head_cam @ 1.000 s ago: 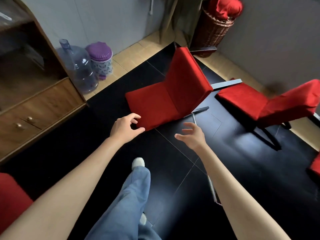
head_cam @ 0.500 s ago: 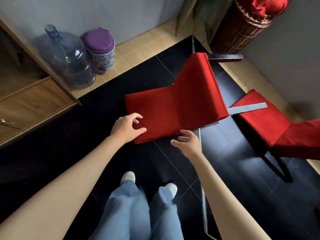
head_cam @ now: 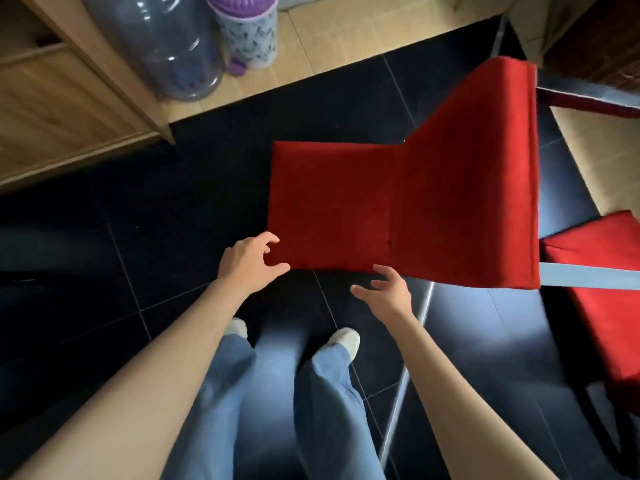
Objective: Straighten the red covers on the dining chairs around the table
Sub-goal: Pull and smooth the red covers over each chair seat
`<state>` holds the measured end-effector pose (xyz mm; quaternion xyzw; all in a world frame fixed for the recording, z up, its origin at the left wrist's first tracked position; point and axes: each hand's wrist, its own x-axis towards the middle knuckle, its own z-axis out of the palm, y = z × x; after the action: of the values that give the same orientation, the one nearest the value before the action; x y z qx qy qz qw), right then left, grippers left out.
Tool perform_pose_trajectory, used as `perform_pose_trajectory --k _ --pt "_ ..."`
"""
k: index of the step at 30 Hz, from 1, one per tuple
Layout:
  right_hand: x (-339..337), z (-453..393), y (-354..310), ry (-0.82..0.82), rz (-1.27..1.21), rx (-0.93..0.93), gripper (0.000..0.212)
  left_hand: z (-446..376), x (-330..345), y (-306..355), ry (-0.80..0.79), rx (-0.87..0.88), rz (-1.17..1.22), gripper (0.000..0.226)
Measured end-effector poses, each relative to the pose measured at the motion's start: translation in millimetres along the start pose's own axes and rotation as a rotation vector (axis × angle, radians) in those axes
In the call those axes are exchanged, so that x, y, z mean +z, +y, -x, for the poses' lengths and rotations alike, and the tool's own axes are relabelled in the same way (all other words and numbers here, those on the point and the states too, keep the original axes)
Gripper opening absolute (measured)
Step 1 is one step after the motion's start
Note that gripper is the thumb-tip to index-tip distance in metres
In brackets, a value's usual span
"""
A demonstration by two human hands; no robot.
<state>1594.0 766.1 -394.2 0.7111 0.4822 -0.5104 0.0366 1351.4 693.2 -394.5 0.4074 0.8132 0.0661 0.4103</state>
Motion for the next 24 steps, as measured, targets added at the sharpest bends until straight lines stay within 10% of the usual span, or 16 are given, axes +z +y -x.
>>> perform_pose_trajectory --k 24 --pt "128.4 -257.6 133.3 0.152 -0.007 0.073 0.079 -175.0 284.2 -83.1 0.086 -0.49 0.366 0.084"
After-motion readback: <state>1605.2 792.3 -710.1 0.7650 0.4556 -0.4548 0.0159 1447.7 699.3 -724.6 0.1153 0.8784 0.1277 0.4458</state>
